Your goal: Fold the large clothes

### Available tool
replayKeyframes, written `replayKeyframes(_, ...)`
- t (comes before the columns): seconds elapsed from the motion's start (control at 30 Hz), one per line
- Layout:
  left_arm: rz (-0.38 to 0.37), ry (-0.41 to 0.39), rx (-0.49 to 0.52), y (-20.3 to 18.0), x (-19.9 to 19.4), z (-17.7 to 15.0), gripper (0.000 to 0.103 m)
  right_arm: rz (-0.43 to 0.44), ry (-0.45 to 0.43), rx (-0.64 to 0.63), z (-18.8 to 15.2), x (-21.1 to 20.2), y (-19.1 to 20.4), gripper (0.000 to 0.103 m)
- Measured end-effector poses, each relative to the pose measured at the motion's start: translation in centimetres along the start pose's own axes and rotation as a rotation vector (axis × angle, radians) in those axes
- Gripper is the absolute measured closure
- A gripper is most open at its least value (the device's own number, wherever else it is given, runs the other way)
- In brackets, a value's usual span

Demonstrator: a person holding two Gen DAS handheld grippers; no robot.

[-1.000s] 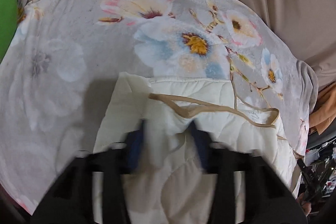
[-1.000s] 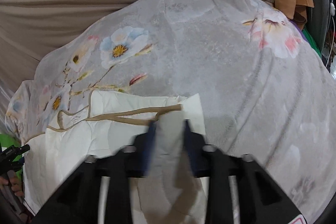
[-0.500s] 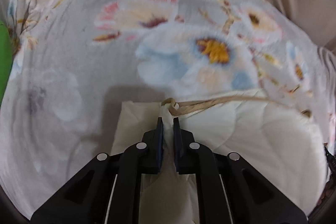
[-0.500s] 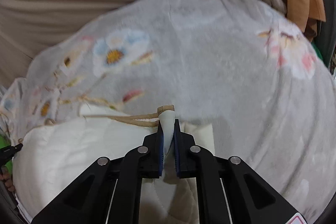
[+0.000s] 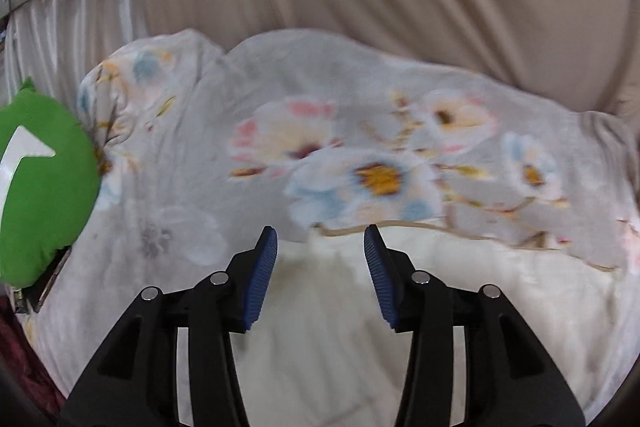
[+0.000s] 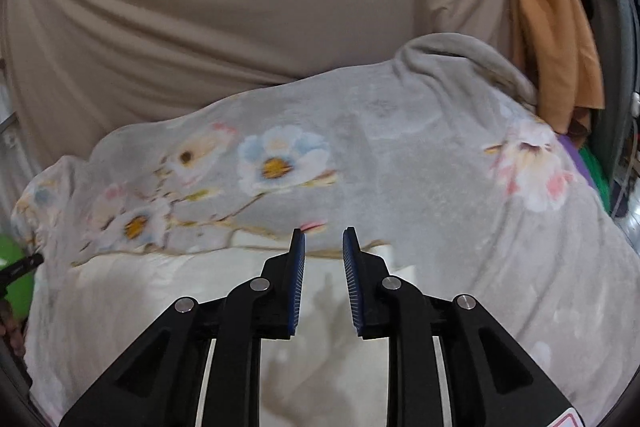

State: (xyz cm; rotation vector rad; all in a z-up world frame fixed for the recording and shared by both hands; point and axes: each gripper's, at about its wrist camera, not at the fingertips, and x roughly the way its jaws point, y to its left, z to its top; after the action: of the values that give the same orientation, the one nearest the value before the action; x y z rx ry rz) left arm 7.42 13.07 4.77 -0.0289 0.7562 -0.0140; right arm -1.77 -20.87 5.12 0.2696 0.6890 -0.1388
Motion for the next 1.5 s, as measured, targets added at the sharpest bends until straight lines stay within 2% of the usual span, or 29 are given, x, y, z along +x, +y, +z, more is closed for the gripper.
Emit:
replayKeyframes(0.07, -0.112, 0.021, 0.069, -3.4, -0.6, -1.1, 0.059, 0.127, 0.078, -0.097, -2.0, 0.9, 4.6, 0.083)
replayKeyframes(0.13, -0.166, 0.064, 0.145, -6.7, 0.2, -3.3, 0.059, 0.222, 0.146, -0.169, -4.5, 2.0, 8.3, 0.09)
replayKeyframes(0.23, -0.204, 0.188, 0.189, -9.4, 3.0, -6.8, 0.061, 0.257, 0.244, -0.233, -8.4, 4.2, 11.3, 0.09)
replayKeyframes(0.27, -0.193, 0.214, 0.195, -9.7, 3.8, -7.8, 0.061, 0.238, 0.26, -0.248, -9.2, 4.7, 11.1, 0.093)
replayKeyframes(0.33, -0.168, 0.212, 0.218, -9.1, 4.8, -9.7, 0.061, 0.193, 0.278, -0.252, -10.2, 5.2, 9.6, 0.103)
replayKeyframes(0.4, -0.122, 0.191, 0.246, -7.9, 4.8, -10.5, 0.061, 0.151, 0.283, -0.185, -10.4, 5.0, 6.3, 0.103)
replayKeyframes(0.47, -0.064, 0.174, 0.243, -6.0, 4.8, -10.6, 0.061, 0.069, 0.267, -0.111, -10.3, 4.2, 2.4, 0.103)
replayKeyframes(0.6, 0.028, 0.185, 0.146, -0.3, 5.4, -10.4, 0.061, -0.089, 0.247, 0.016, -10.6, 2.5, -4.5, 0.103)
replayKeyframes(0.7, 0.095, 0.198, 0.105, 2.9, 5.8, -10.7, 0.061, -0.176, 0.243, 0.099, -11.3, 1.4, -8.9, 0.103)
replayKeyframes(0.77, 0.118, 0.217, 0.067, 4.2, 6.2, -10.3, 0.061, -0.199, 0.253, 0.131, -11.4, 1.3, -10.5, 0.103)
replayKeyframes(0.83, 0.145, 0.225, 0.036, 4.5, 6.2, -9.3, 0.061, -0.274, 0.243, 0.131, -10.7, 0.6, -10.4, 0.099)
replayKeyframes(0.93, 0.09, 0.179, -0.025, 3.7, 5.3, -6.4, 0.062, -0.207, 0.16, 0.199, -8.0, -0.4, -9.8, 0.1)
replayKeyframes(1.07, 0.012, 0.114, -0.009, 0.3, 6.0, -2.7, 0.062, -0.148, 0.119, 0.102, -4.1, 2.0, -6.4, 0.1)
replayKeyframes(1.17, 0.004, 0.141, 0.002, -1.9, 9.3, -1.3, 0.062, -0.147, 0.129, 0.028, -2.6, 5.5, -4.5, 0.1)
replayKeyframes(1.27, 0.035, 0.222, 0.009, -2.2, 13.2, -1.8, 0.06, -0.176, 0.173, 0.021, -2.5, 9.0, -4.8, 0.1)
replayKeyframes(1.33, 0.035, 0.249, -0.001, -1.6, 14.7, -2.6, 0.06, -0.201, 0.198, 0.041, -2.7, 10.6, -5.8, 0.103)
replayKeyframes(1.5, 0.032, 0.209, 0.036, -1.5, 16.3, -4.0, 0.059, -0.189, 0.219, 0.118, -4.1, 12.7, -8.2, 0.103)
